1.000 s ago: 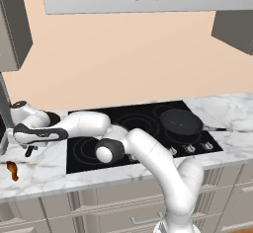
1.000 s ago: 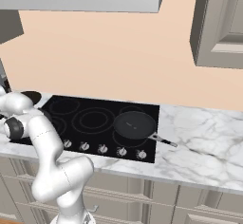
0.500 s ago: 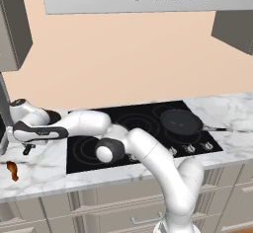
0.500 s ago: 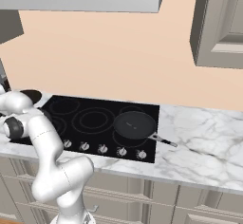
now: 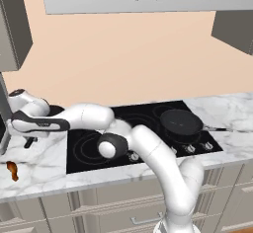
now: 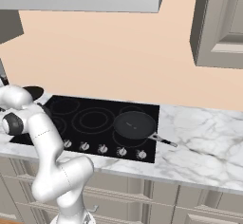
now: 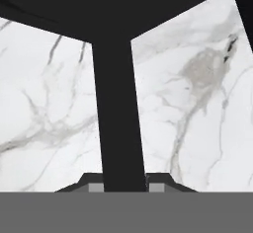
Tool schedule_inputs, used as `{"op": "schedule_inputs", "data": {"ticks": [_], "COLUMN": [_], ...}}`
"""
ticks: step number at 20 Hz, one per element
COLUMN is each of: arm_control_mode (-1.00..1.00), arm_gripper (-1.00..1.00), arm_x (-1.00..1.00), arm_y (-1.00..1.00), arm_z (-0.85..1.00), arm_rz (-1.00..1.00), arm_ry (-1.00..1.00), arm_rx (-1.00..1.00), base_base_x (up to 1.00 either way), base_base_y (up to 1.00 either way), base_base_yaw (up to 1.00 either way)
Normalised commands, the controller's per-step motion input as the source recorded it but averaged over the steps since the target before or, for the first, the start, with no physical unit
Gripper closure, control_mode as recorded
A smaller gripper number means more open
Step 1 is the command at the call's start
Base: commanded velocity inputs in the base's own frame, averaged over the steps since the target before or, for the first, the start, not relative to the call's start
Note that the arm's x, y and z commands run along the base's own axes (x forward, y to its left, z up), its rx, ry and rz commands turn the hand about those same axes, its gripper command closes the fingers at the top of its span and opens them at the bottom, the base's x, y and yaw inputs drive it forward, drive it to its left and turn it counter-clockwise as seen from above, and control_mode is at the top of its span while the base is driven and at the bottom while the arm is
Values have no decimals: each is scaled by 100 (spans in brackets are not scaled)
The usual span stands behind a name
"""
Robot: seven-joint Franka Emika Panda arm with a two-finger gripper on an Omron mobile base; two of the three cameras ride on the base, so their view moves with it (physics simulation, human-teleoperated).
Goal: Place both pans onto different burners. Then place the tomato and the chicken drumstick on different pans.
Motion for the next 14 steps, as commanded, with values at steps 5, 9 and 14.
{"op": "schedule_inputs", "data": {"ticks": [5,9,14], "arm_control_mode": [-100,-100,-100], "arm_gripper": [100,100,100], "arm_x": [-33,-39,-54], "arm_y": [-41,-53,-68], "arm_z": [4,0,0], "arm_rz": [-11,-13,-14], "arm_ry": [-4,-8,-14], "arm_rx": [1,7,16], "base_base_x": [0,0,0], "base_base_y": [0,0,0], "base_base_yaw": [0,0,0]}}
